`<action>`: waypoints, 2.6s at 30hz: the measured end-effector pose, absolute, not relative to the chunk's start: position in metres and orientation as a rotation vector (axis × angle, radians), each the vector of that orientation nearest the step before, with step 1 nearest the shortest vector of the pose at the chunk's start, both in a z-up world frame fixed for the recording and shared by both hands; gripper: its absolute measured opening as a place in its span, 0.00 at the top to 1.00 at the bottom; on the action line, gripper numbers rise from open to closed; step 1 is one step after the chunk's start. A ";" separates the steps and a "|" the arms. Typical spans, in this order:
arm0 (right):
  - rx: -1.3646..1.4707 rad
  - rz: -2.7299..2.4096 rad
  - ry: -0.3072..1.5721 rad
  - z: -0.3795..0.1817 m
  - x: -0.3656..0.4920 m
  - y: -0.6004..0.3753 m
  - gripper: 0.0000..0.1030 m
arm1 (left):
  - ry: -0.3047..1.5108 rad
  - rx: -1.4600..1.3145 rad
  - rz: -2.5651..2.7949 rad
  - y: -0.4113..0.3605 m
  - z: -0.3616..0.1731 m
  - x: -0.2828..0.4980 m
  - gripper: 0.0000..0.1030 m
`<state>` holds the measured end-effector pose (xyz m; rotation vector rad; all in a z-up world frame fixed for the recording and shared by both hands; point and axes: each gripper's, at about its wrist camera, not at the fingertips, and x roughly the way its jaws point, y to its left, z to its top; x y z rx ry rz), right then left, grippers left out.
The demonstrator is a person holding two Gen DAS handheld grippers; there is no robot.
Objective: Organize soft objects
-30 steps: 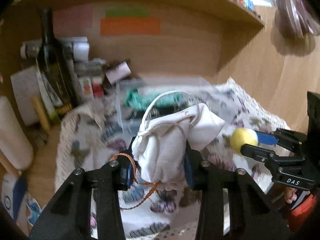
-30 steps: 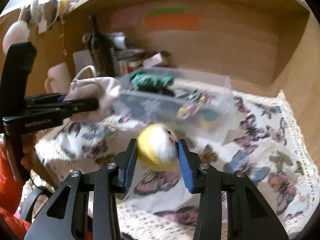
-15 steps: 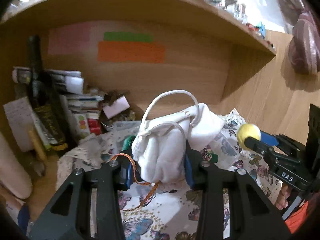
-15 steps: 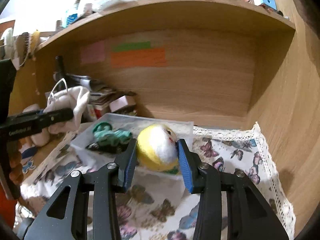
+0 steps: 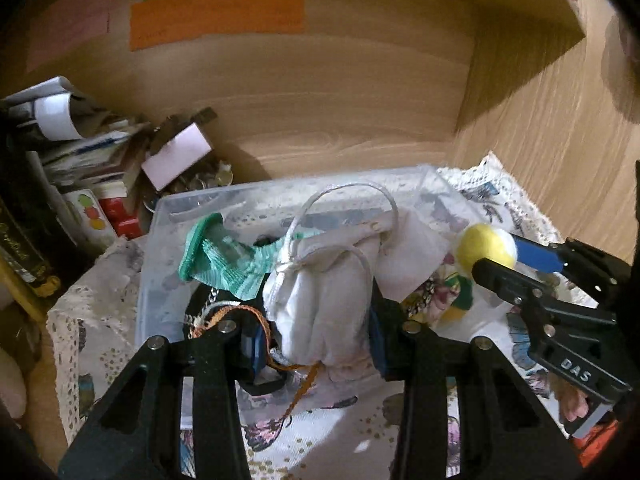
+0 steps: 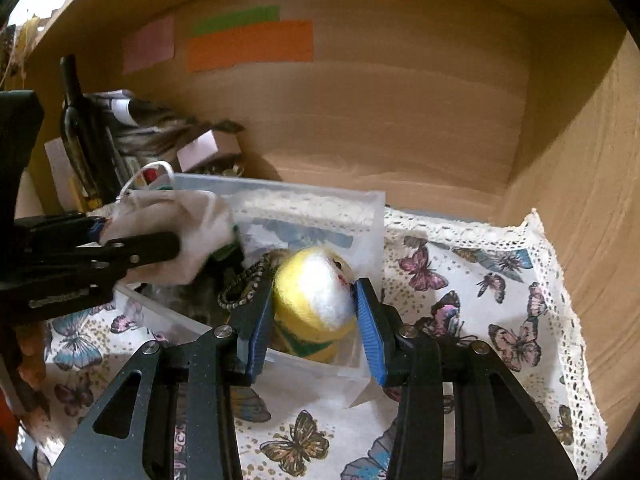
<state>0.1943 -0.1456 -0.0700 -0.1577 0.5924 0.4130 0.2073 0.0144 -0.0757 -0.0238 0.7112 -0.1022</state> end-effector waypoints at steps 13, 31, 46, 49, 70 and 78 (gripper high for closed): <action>-0.155 0.449 0.584 -0.063 0.184 -0.143 0.50 | 0.665 -0.019 -0.122 0.014 -0.064 0.181 0.38; -0.070 0.520 0.344 0.005 0.096 -0.161 0.28 | 0.348 -0.035 -0.075 0.018 0.006 0.064 0.27; -0.056 0.509 0.258 0.013 0.049 -0.163 0.06 | 0.244 -0.011 -0.042 0.002 0.011 0.005 0.01; -0.050 0.507 0.258 0.012 0.046 -0.164 0.03 | 0.243 -0.012 -0.039 0.002 0.008 0.003 0.00; -0.031 0.516 0.251 0.010 0.043 -0.163 0.01 | 0.230 -0.017 -0.038 0.004 0.007 -0.001 0.00; -0.031 0.518 0.252 0.010 0.043 -0.164 0.01 | 0.233 -0.019 -0.049 0.006 0.005 0.000 0.00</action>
